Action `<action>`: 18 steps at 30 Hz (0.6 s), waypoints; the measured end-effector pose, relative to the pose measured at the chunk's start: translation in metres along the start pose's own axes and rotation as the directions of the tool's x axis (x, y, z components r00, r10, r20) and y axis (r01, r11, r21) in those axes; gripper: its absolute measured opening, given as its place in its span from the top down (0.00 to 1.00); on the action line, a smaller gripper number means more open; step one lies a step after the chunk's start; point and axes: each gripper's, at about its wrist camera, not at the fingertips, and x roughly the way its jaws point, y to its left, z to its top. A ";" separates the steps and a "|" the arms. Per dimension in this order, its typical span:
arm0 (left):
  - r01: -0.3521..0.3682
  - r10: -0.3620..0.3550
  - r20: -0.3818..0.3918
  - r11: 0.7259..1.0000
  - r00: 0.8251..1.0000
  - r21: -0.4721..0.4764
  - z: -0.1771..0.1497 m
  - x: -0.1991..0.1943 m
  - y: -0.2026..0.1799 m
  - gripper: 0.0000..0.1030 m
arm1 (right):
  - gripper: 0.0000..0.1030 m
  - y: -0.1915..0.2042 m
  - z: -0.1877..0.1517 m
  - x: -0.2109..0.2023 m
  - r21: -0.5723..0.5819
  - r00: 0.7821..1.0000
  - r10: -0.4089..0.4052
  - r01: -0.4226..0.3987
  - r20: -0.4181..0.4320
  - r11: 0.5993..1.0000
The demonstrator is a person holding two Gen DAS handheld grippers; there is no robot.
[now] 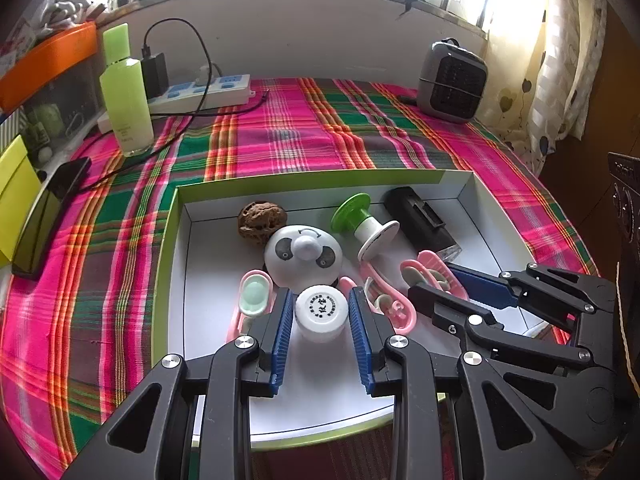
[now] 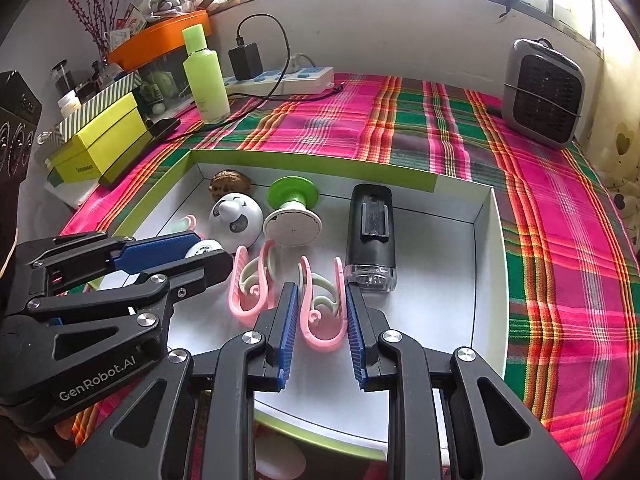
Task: Organize objects
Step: 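Lower both items into the box and open both grippers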
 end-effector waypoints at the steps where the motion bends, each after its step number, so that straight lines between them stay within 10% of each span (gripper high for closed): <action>1: -0.004 0.004 -0.001 1.000 1.000 0.001 -0.001 0.000 0.000 0.74 | 0.76 0.000 0.000 0.000 0.001 1.000 0.002 -0.002 0.000 1.000; 18: -0.006 0.006 -0.002 1.000 1.000 -0.002 0.000 0.000 -0.001 0.74 | 0.76 -0.001 0.000 0.001 0.000 1.000 0.006 -0.006 0.003 1.000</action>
